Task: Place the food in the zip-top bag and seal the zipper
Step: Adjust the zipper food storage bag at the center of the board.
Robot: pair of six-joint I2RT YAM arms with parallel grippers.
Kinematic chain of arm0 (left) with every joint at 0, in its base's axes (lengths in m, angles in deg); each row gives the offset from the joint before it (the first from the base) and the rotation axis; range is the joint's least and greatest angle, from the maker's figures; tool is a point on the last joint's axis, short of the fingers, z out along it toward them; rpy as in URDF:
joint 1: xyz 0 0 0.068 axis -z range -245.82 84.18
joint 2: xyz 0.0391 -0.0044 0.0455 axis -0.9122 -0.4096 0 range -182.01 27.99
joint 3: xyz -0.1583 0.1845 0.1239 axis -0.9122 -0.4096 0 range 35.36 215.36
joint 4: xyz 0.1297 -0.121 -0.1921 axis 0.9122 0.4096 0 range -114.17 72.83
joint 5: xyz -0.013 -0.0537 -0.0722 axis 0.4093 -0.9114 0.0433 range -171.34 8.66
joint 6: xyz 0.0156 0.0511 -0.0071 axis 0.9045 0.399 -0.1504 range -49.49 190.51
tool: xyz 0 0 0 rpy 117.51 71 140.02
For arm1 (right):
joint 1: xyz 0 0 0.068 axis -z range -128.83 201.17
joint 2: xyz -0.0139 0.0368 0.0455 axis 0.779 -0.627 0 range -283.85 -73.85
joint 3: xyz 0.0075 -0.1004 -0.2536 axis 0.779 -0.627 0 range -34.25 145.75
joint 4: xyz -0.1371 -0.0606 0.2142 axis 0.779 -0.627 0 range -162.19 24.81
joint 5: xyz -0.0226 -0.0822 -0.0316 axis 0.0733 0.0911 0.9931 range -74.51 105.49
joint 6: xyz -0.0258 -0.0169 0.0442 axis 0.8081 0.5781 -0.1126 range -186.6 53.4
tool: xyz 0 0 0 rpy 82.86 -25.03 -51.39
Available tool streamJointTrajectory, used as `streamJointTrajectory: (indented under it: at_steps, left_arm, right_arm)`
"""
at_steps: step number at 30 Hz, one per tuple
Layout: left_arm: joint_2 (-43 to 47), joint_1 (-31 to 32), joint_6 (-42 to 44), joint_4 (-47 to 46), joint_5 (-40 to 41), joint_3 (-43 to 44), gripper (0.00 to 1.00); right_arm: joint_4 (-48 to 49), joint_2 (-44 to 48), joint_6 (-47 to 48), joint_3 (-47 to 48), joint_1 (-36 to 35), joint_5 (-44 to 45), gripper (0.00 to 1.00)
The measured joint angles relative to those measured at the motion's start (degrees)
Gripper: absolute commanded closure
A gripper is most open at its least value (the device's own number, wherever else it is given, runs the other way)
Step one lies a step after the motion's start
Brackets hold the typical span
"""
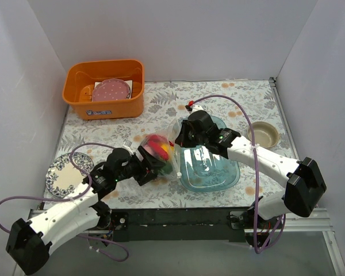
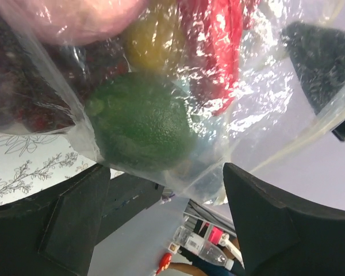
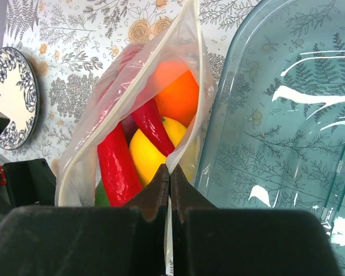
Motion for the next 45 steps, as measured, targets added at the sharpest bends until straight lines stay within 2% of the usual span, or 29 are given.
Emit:
streamJointTrajectory:
  at_steps: [12, 20, 26, 35, 41, 45]
  left_arm:
    - [-9.05, -0.2, 4.68, 0.37, 8.39, 8.9, 0.19]
    - [-10.05, -2.54, 10.43, 4.98, 12.57, 14.67, 0.15]
    - [-4.7, -2.8, 9.6, 6.78, 10.86, 13.18, 0.16]
    - [7.28, -2.34, 2.43, 8.79, 5.29, 5.11, 0.2]
    - [6.19, -0.59, 0.85, 10.01, 3.91, 4.74, 0.2]
    - [2.69, 3.76, 0.22, 8.22, 3.74, 4.74, 0.2]
  right_arm:
    - [2.29, -0.28, -0.87, -1.11, 0.9, -3.23, 0.99]
    - [4.57, -1.11, -2.38, -2.36, 1.22, -6.16, 0.99]
    - [4.68, -1.11, -2.67, -3.04, 2.27, -6.49, 0.99]
    - [4.5, -1.09, -2.75, -3.04, 4.74, -6.69, 0.99]
    - [4.52, -1.09, -2.75, -3.04, 5.05, -7.08, 0.99]
    - [4.5, -1.11, -2.75, -3.04, 5.38, -7.28, 0.99]
